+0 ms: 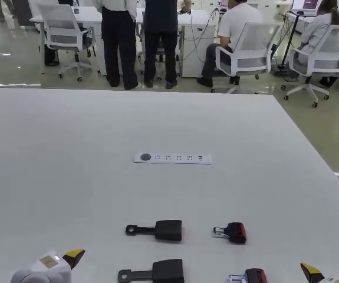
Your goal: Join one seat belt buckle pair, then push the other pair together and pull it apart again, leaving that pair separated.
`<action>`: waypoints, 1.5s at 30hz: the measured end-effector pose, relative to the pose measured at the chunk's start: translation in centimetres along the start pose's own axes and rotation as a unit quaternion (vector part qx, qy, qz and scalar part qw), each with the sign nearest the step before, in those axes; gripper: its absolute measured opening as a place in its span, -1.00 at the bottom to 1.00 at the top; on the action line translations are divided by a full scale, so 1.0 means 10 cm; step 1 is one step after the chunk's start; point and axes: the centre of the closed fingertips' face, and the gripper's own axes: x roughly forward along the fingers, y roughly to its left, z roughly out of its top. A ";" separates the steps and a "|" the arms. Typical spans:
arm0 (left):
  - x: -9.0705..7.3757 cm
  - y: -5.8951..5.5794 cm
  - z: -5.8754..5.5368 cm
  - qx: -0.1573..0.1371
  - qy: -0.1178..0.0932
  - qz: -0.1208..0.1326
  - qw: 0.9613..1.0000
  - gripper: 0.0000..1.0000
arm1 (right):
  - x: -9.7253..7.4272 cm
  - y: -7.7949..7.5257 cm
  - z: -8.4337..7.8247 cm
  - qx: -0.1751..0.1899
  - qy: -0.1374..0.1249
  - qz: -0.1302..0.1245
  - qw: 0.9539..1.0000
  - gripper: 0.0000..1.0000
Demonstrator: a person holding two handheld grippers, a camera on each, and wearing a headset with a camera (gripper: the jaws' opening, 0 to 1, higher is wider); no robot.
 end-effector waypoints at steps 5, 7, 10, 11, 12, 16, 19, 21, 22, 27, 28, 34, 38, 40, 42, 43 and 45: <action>0.00 -0.01 -0.01 0.000 0.003 -0.001 1.000 1.00 | 0.01 0.01 0.00 -0.003 0.001 0.001 1.000 0.95; 0.00 -0.01 -0.02 0.001 0.005 0.000 1.000 1.00 | 0.02 -0.01 -0.02 -0.002 0.002 0.002 1.000 0.95; 0.01 -0.02 -0.02 0.001 0.005 -0.001 1.000 1.00 | 0.02 -0.01 -0.02 -0.004 0.003 0.003 1.000 0.95; 0.01 -0.02 -0.02 0.001 0.007 -0.001 1.000 1.00 | 0.03 -0.01 -0.02 -0.003 0.004 0.004 1.000 0.94; 0.02 -0.02 -0.02 0.001 0.007 -0.002 1.000 1.00 | 0.03 0.00 -0.03 -0.004 0.005 0.004 1.000 0.94; 0.03 -0.02 -0.03 0.002 0.010 -0.004 1.000 1.00 | 0.05 0.01 -0.03 -0.005 0.007 0.007 1.000 0.94; 0.05 -0.01 -0.04 0.003 0.011 -0.005 1.000 1.00 | 0.06 0.02 -0.03 -0.004 0.009 0.010 1.000 0.94; 0.07 0.00 -0.04 0.002 0.012 -0.006 1.000 1.00 | 0.07 0.01 -0.04 -0.005 0.009 0.009 1.000 0.94; 0.08 0.00 -0.04 0.002 0.013 -0.007 1.000 1.00 | 0.07 0.02 -0.03 -0.004 0.008 0.009 1.000 0.94; 0.11 -0.02 -0.03 0.005 0.016 -0.009 1.000 1.00 | 0.10 0.01 -0.02 -0.003 0.009 0.009 1.000 0.94; 0.12 -0.02 -0.02 0.004 0.015 -0.010 1.000 1.00 | 0.11 0.01 -0.02 -0.004 0.010 0.009 1.000 0.94; 0.17 -0.05 -0.01 0.003 0.020 -0.013 1.000 1.00 | 0.16 -0.02 -0.03 0.000 0.013 0.008 1.000 0.93; 0.20 -0.01 -0.03 0.002 0.023 -0.015 1.000 1.00 | 0.21 -0.03 -0.05 0.001 0.017 0.008 1.000 0.93; 0.22 0.00 -0.02 0.001 0.025 -0.015 1.000 1.00 | 0.25 -0.06 -0.06 0.001 0.018 0.008 1.000 0.92; 0.24 0.01 -0.02 0.001 0.027 -0.016 1.000 1.00 | 0.29 -0.08 -0.07 0.004 0.020 0.010 1.000 0.92; 0.26 0.02 -0.03 0.001 0.029 -0.017 0.999 1.00 | 0.30 -0.09 -0.07 0.006 0.019 0.010 1.000 0.92; 0.29 0.03 -0.03 -0.002 0.030 -0.018 0.999 1.00 | 0.33 -0.08 -0.07 0.004 0.022 0.010 1.000 0.92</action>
